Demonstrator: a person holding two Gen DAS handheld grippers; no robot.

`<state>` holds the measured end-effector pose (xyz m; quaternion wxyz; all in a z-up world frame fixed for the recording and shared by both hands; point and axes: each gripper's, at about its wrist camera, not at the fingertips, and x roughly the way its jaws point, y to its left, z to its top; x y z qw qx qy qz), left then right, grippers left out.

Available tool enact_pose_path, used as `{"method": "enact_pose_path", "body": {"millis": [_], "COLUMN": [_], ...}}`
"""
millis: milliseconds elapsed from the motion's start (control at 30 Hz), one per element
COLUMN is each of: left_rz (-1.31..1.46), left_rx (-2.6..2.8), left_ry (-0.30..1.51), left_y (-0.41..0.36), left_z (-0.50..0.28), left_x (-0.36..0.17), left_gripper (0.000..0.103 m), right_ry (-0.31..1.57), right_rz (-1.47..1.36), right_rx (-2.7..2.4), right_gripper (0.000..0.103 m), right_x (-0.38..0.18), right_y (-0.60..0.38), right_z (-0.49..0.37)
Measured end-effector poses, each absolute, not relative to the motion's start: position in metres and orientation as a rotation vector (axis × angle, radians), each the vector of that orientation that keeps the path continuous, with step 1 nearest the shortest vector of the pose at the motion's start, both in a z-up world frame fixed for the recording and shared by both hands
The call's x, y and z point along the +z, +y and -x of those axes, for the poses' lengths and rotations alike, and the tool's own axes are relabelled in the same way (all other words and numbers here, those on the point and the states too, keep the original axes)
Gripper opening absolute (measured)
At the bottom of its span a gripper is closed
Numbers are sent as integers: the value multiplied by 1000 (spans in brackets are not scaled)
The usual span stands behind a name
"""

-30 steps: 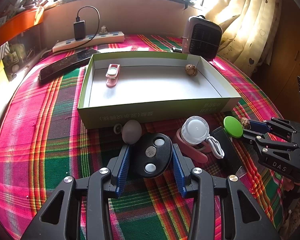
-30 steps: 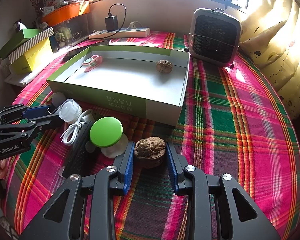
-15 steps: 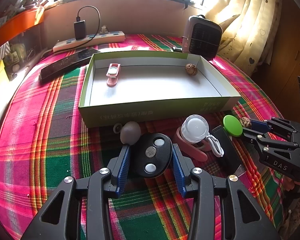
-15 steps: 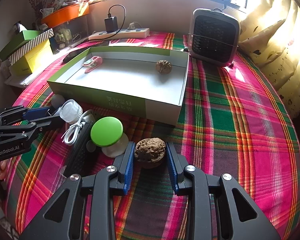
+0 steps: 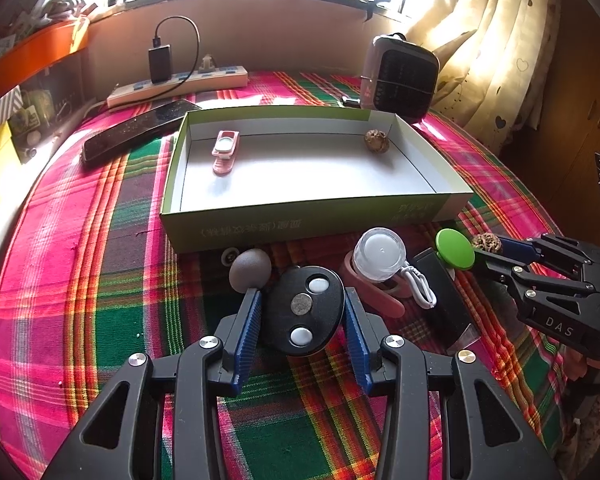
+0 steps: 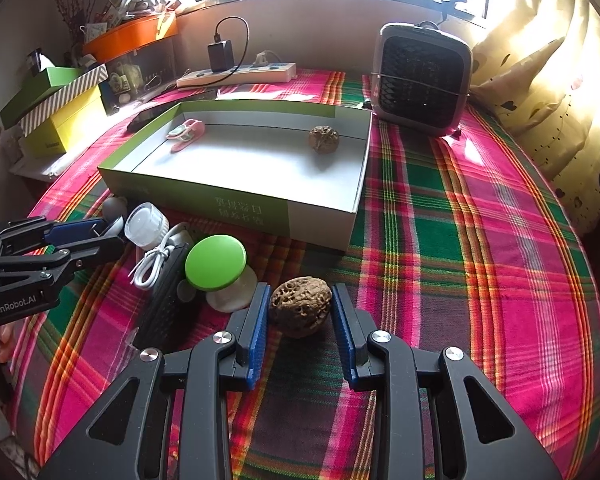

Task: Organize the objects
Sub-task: 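Lift the black disc with left tool while right tool lifts the walnut, then carry the black disc with left tool into the box while right carries walnut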

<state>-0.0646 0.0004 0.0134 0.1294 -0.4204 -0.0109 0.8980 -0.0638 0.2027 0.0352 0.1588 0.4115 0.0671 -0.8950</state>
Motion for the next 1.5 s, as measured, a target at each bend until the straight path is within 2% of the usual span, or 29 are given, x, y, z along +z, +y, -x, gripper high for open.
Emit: {"method": "enact_pose_path", "body": {"millis": [667,1500], "left_rz": [1151,1150], "left_rx": [2643,2662], "left_ry": [-19,-27], "left_y": [-3,-14], "left_z": [68,129], "left_x": [39,49], "left_gripper": [39,39], "right_ry": [193,200], "right_rz": [-1079,-1076], "right_rx": [-2565,-2500], "right_gripper": [32,32], "right_x": [67,82], "right_y": [195,160], "right_z": [74,157]}}
